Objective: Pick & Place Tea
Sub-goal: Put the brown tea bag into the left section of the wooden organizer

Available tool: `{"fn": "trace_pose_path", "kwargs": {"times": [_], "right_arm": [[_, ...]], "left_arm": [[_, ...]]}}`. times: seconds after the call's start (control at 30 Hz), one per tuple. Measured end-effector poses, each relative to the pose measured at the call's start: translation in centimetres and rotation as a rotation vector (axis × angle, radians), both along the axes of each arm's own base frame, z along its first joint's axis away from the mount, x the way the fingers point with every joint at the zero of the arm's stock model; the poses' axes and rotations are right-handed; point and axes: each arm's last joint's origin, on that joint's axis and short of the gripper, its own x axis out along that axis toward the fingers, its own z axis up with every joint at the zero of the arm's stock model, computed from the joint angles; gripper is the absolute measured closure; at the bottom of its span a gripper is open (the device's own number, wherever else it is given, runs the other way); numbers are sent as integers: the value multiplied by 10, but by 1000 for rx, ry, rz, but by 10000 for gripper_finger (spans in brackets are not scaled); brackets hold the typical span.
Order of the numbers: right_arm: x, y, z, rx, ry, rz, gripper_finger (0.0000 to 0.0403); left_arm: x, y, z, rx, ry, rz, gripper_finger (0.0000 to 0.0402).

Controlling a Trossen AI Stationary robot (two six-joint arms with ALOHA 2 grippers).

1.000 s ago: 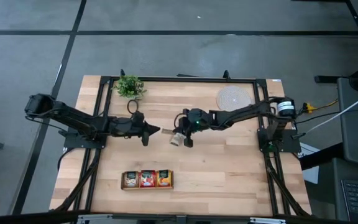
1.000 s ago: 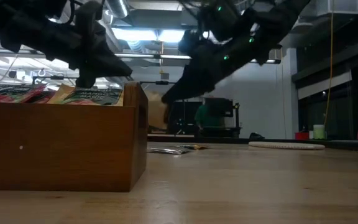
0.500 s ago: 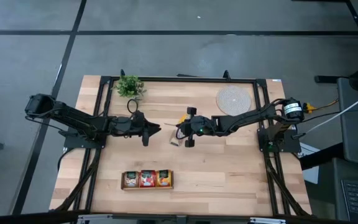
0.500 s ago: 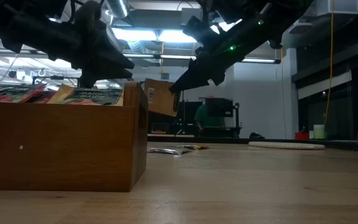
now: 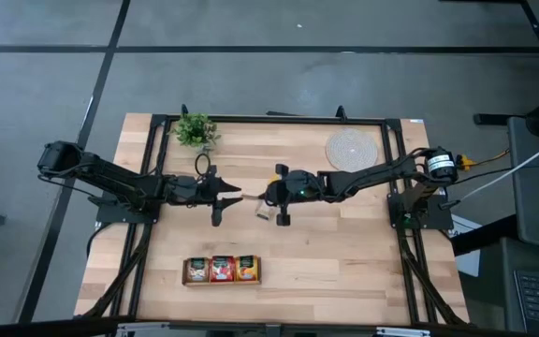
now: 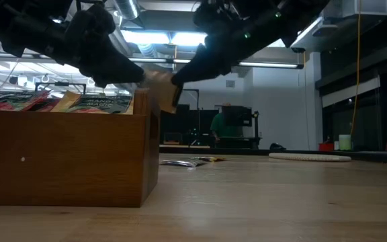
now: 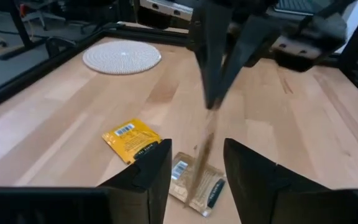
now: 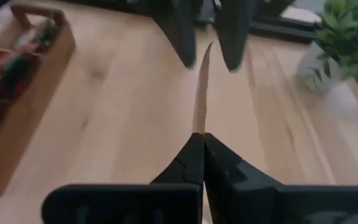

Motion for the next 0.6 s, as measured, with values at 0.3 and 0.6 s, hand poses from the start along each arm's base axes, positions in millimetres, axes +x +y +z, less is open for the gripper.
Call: {"fn": "trace_pose_path", "kwargs": {"times": [0.3,0.6], "right_arm": [[6,1,12,14,-45,31,398],[8,1,17,15,-76,31,397]], "left_arm": [[0,0,0,13,6,-3,261],[0,0,-1,23,23,-25,328]]}}
